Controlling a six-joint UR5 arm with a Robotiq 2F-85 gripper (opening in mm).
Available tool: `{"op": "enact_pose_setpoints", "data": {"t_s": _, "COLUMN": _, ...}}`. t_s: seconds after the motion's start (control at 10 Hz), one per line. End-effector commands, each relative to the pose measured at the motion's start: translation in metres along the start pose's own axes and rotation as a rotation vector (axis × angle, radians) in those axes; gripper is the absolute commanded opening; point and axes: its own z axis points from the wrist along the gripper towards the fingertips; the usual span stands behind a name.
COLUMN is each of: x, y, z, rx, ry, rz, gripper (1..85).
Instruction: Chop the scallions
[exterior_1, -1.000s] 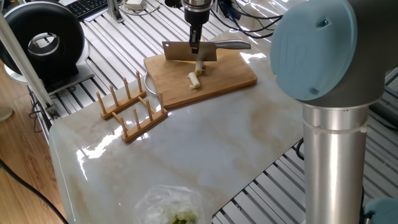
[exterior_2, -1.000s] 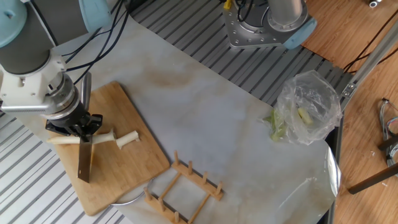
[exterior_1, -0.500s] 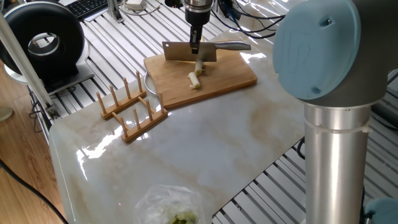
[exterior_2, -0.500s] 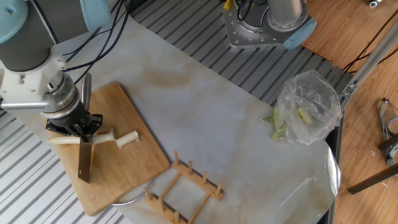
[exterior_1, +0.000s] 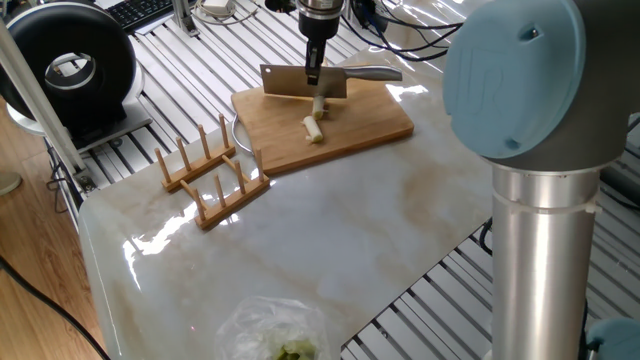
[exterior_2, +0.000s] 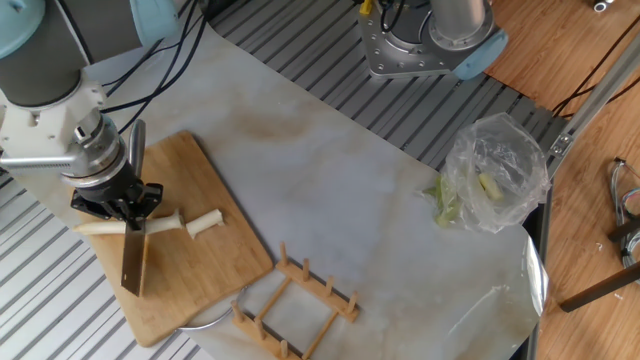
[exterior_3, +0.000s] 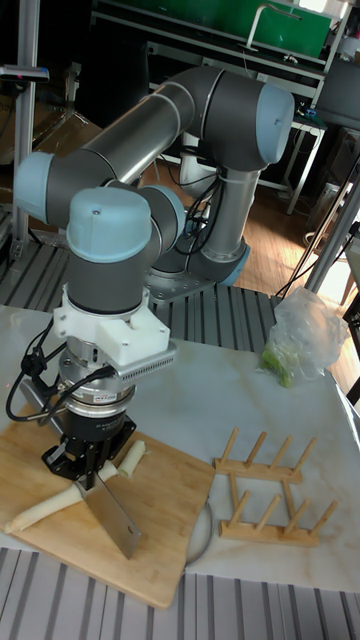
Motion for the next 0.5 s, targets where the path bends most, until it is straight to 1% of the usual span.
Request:
{"op": "enact_pose_setpoints", "data": {"t_s": 0.0, "x": -0.0036, "y": -0.0008, "z": 0.0019, "rx": 0.0, "ry": -0.034, "rz": 0.006, "gripper": 1.3}}
{"op": "enact_pose_setpoints", "data": {"t_s": 0.2, "x": -0.0017, "y": -0.001, "z": 0.0024, "rx": -0.001, "ry": -0.031, "rz": 0.004, "gripper": 1.3}}
{"op": "enact_pose_setpoints", "data": {"t_s": 0.4, "x": -0.0027, "y": 0.0004, "z": 0.001, "rx": -0.006, "ry": -0.036, "rz": 0.003, "gripper": 1.3}}
